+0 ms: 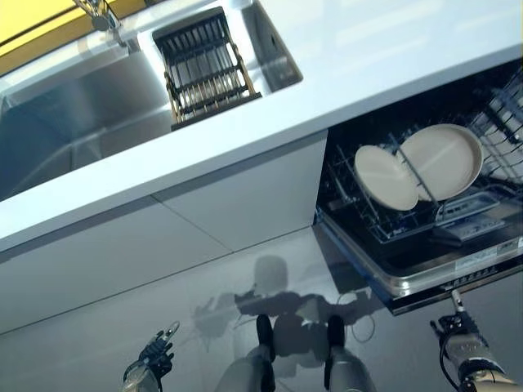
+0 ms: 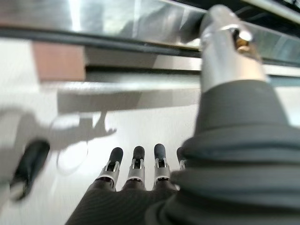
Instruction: Take plates into dishwasher
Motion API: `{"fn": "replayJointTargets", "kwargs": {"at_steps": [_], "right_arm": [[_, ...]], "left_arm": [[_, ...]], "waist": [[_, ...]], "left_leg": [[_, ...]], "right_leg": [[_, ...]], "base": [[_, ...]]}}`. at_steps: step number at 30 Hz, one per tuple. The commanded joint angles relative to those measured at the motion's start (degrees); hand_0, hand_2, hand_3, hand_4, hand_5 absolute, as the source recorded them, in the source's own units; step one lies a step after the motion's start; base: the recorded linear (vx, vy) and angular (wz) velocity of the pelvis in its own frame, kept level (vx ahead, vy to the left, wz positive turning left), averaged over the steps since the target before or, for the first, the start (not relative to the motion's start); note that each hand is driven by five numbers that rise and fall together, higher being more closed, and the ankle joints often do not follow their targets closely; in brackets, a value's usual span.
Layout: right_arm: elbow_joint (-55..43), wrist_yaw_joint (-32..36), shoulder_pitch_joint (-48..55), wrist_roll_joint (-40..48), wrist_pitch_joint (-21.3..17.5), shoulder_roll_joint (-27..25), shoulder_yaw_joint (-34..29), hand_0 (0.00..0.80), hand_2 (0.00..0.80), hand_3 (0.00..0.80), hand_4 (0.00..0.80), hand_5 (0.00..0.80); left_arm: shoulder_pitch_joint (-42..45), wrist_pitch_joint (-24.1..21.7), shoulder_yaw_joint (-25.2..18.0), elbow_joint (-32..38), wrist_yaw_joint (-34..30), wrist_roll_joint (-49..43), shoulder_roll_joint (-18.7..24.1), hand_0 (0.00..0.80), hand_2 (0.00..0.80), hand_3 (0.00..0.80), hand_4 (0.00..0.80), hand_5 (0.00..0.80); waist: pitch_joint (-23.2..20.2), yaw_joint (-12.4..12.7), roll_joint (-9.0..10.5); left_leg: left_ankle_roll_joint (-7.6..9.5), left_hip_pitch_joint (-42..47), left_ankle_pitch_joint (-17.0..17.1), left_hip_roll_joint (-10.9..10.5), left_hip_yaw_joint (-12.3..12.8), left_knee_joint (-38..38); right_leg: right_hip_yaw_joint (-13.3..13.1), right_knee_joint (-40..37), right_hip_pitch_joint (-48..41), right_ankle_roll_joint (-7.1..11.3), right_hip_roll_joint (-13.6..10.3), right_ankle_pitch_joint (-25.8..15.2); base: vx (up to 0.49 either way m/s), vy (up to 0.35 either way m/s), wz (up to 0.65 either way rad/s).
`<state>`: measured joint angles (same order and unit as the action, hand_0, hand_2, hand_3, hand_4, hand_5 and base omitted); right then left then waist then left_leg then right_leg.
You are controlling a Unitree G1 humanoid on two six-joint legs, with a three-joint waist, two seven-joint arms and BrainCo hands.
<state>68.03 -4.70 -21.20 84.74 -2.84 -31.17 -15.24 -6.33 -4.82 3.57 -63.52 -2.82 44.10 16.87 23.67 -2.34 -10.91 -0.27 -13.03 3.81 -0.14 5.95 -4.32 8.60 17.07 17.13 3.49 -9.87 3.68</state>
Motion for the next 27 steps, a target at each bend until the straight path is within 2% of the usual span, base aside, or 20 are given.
{"fn": "replayJointTargets", "kwargs": {"at_steps": [1,9,16,27], "right_arm": [[-2.4,5.2,-13.0,6.2,-0.7,-3.3,-1.0,0.0,0.0,0.0,0.0,0.0],[-8.3,11.3,-22.3,9.7,-0.1,-4.3,1.9,0.0,0.0,0.0,0.0,0.0],[-12.8,12.6,-26.9,10.1,-1.4,-4.3,5.1,0.0,0.0,0.0,0.0,0.0],[-14.3,13.2,-32.1,8.9,-1.2,-7.2,7.6,0.0,0.0,0.0,0.0,0.0]], "left_arm": [[0.0,-1.4,2.2,0.3,0.7,2.0,-0.9,0.0,0.0,0.0,0.0,0.0],[2.5,-0.2,4.4,3.0,2.0,2.3,-1.2,0.0,0.0,0.0,0.0,0.0],[3.6,1.5,4.0,4.5,2.5,0.7,0.1,0.0,0.0,0.0,0.0,0.0],[4.7,2.7,3.9,5.6,2.2,-0.7,2.3,0.0,0.0,0.0,0.0,0.0]], "waist": [[-0.3,3.5,-0.58],[-1.2,5.4,-1.43],[-2.0,6.5,-0.28],[-2.8,7.9,1.57]], "left_leg": [[3.8,-4.2,-12.1,-4.6,-1.7,-18.1],[4.35,-5.5,-14.2,-5.9,-2.0,-23.3],[4.79,-5.1,-15.3,-5.5,-2.0,-25.3],[5.34,-4.5,-16.0,-4.4,-2.3,-26.5]], "right_leg": [[2.2,11.5,1.4,-6.31,-0.8,8.9],[2.8,18.3,2.6,-6.89,-3.2,11.6],[3.1,19.3,1.3,-6.92,-3.6,11.9],[3.4,19.1,-0.6,-6.8,-3.0,11.5]], "base": [[0.017,0.025,0.23],[0.023,0.042,0.15],[0.026,0.007,-0.09],[0.014,-0.007,0.07]]}}
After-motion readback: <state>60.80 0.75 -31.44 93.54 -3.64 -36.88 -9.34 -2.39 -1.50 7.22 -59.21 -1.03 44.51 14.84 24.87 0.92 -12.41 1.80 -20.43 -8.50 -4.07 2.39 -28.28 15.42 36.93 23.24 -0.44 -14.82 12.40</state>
